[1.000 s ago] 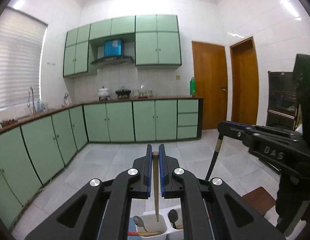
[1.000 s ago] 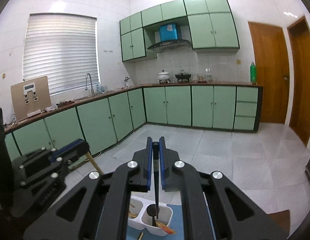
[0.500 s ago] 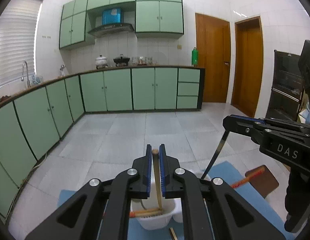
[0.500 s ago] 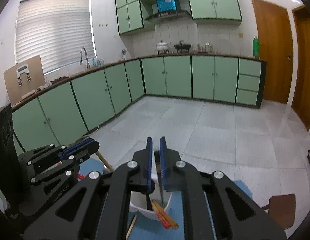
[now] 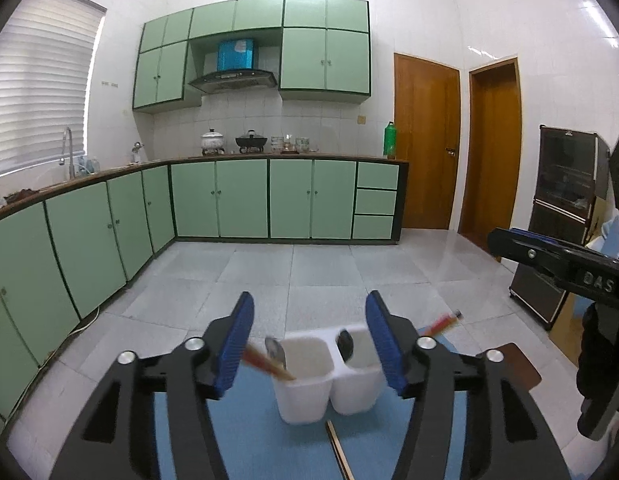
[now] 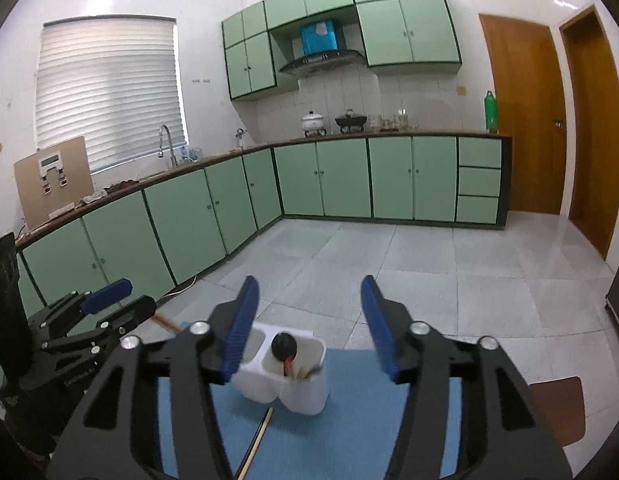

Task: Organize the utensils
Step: 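Move both open grippers back over the last two chopsticks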

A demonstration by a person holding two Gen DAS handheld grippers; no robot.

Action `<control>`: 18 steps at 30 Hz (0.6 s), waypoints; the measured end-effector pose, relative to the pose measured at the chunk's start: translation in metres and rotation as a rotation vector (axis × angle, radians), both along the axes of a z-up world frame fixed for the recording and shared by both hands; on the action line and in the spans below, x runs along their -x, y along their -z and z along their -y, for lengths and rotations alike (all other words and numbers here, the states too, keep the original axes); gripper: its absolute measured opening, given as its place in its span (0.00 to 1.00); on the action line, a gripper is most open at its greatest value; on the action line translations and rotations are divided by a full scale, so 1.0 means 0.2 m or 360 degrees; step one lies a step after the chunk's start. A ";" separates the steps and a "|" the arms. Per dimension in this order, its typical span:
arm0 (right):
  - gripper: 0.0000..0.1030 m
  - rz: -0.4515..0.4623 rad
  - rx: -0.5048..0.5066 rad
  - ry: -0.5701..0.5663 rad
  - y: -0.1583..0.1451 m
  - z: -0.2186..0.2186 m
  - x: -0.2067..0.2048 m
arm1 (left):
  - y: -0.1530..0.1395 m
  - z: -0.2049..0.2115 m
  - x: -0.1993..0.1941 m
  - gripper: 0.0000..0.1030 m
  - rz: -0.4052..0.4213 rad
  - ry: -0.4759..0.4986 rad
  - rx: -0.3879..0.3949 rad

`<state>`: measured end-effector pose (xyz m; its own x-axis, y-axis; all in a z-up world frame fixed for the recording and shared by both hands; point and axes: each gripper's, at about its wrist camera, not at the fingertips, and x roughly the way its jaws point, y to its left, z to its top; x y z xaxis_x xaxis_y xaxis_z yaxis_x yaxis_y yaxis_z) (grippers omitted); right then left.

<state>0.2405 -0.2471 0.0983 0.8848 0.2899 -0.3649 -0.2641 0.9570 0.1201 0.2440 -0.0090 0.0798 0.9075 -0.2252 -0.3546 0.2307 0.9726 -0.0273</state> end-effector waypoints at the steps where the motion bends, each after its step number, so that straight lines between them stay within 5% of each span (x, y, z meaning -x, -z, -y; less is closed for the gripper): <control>1: 0.62 0.0005 -0.0001 -0.0002 0.02 0.01 0.04 | 0.02 -0.01 0.05 0.59 -0.0006 0.0001 0.0009; 7: 0.83 -0.0083 -0.0016 0.0027 0.24 0.02 0.30 | 0.20 -0.06 0.29 0.70 -0.0098 -0.0053 0.0032; 18: 0.85 -0.0319 0.0049 0.0061 0.68 -0.11 0.53 | 0.63 -0.18 0.45 0.73 -0.0394 -0.0177 0.0053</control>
<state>0.1346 -0.2254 -0.0383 0.8036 0.2438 -0.5429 -0.2014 0.9698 0.1374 0.1541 0.0277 -0.0470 0.8140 -0.1443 -0.5627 0.1049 0.9892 -0.1019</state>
